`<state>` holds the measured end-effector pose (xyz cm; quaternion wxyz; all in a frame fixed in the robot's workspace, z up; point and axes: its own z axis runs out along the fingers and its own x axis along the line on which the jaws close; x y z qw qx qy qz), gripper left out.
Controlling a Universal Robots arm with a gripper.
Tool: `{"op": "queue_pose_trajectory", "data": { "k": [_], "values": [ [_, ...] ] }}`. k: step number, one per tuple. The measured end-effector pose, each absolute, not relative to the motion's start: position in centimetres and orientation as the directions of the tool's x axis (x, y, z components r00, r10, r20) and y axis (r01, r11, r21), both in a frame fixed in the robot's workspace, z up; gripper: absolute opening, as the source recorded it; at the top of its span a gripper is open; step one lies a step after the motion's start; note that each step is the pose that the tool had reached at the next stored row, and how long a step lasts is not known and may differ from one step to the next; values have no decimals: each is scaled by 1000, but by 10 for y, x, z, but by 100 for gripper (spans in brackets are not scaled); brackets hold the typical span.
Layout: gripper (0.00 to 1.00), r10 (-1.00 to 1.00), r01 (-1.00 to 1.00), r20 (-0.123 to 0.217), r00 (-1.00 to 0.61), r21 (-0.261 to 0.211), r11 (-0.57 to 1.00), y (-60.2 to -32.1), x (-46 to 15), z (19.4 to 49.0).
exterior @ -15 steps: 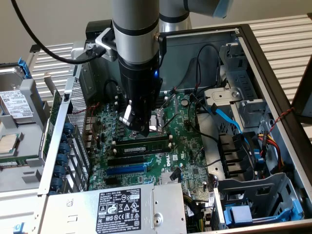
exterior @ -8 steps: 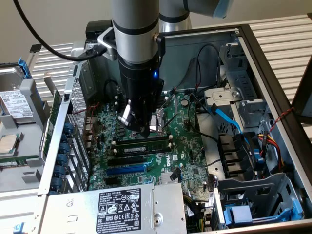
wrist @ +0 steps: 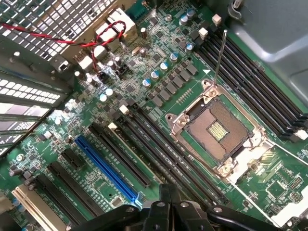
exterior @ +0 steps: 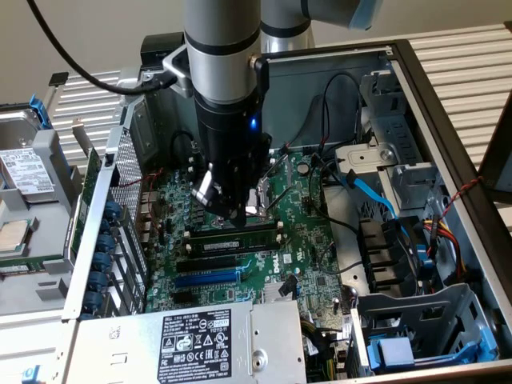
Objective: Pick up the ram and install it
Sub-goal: 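Press down the ram until it locks into place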
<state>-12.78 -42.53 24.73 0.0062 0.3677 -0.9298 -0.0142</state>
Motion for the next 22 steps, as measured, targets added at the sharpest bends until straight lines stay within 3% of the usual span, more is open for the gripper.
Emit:
{"op": "queue_pose_trajectory", "data": {
  "k": [22],
  "values": [
    [11, -441, -441, 3, -897, 29, 897, -425, -128, 247]
  ]
}}
